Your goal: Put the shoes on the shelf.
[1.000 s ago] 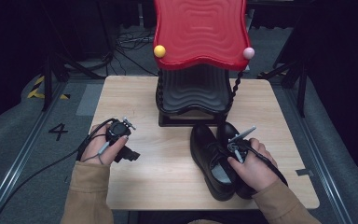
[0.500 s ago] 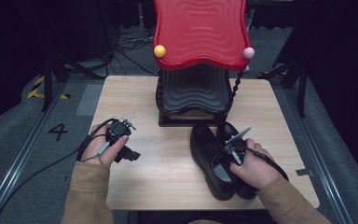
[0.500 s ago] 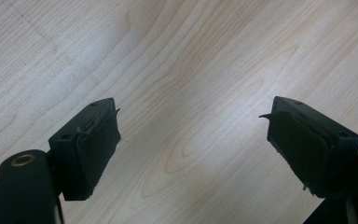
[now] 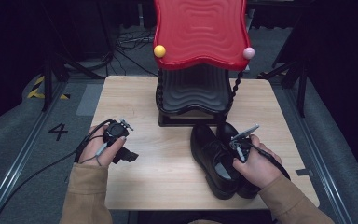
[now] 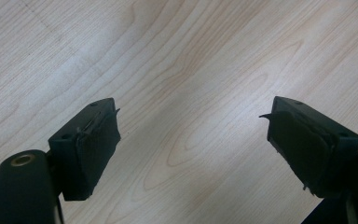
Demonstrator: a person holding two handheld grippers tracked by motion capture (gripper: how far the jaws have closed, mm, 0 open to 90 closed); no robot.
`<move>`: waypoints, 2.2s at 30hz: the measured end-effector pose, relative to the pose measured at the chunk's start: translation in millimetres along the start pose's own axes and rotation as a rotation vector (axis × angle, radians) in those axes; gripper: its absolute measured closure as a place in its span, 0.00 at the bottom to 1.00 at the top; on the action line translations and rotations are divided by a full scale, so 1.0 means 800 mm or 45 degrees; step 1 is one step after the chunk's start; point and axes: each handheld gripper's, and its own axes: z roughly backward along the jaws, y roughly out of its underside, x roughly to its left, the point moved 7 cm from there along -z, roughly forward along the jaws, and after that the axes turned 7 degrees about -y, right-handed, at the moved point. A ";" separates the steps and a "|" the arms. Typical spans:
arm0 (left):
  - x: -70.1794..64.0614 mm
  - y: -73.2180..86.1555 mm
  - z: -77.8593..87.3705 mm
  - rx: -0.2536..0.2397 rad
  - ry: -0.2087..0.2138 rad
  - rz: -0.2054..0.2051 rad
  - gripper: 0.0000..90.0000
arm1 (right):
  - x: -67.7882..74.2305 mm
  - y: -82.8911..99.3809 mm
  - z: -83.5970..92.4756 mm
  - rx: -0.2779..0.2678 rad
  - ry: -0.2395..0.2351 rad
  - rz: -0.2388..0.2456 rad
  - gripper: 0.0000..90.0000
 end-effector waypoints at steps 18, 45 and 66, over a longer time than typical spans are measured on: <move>0.003 0.005 0.003 -0.005 -0.001 0.022 0.19 | 0.011 0.012 0.061 0.055 -0.026 0.042 0.92; 0.005 0.006 0.004 -0.010 -0.006 0.025 0.19 | 0.034 0.009 0.182 -0.008 -0.013 0.097 0.91; 0.008 0.005 0.001 -0.005 0.004 0.030 0.19 | 0.055 -0.005 0.272 -0.078 -0.024 0.105 0.91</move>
